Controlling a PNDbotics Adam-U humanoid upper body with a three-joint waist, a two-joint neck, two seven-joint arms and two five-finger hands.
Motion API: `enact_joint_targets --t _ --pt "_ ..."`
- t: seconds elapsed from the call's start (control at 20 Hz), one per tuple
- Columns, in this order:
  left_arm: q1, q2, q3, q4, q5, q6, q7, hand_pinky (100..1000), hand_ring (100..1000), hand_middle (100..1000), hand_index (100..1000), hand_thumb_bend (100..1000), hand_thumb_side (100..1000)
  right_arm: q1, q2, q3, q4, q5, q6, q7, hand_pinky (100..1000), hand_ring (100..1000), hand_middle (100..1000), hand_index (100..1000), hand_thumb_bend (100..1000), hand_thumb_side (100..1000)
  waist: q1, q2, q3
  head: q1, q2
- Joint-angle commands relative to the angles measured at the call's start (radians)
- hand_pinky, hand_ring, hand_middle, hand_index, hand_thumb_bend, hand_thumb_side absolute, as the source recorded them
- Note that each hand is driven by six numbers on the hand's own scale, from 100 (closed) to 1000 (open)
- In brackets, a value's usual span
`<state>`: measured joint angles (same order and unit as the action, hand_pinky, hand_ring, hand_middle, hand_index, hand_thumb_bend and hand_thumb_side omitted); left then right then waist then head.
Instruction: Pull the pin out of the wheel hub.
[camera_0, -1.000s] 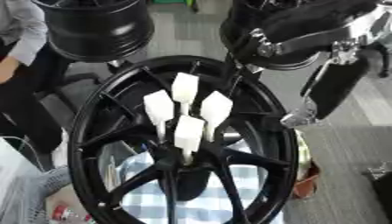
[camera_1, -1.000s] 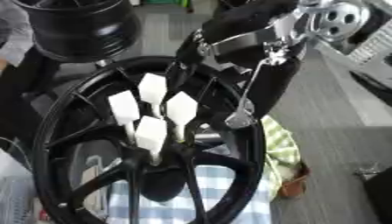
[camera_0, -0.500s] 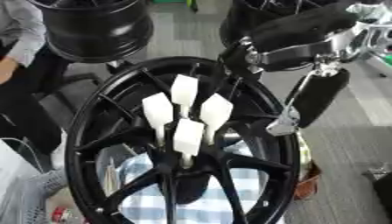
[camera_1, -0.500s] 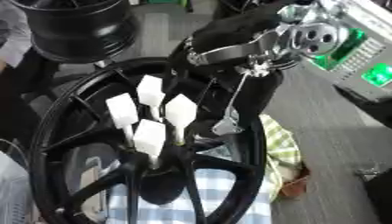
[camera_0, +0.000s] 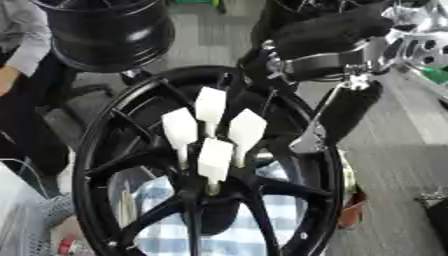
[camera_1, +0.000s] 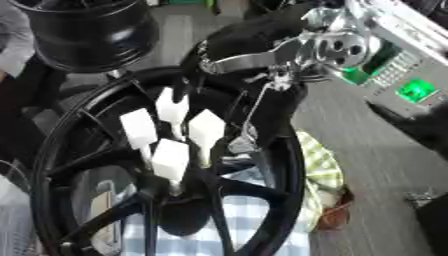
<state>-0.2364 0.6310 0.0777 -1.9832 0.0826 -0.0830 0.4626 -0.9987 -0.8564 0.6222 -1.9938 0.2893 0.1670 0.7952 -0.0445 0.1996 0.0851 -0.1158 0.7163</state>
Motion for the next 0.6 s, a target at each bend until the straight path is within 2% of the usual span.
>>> enact_joint_targets --t 0.05,0.6 --pt "-0.011 0.013 0.006 -0.017 0.004 -0.002 -0.004 740 836 747 897 407 714 -0.015 -0.001 -0.009 0.002 0.037 0.009 -0.005 865 849 812 855 374 257 0.003 -0.009 0.002 -0.004 -0.019" --pt "-0.006 0.004 0.003 -0.017 0.002 -0.001 -0.008 740 837 762 892 398 720 0.002 0.045 0.014 0.068 0.094 -0.005 -0.049 860 841 808 846 330 217 0.003 0.005 0.002 -0.01 -0.039"
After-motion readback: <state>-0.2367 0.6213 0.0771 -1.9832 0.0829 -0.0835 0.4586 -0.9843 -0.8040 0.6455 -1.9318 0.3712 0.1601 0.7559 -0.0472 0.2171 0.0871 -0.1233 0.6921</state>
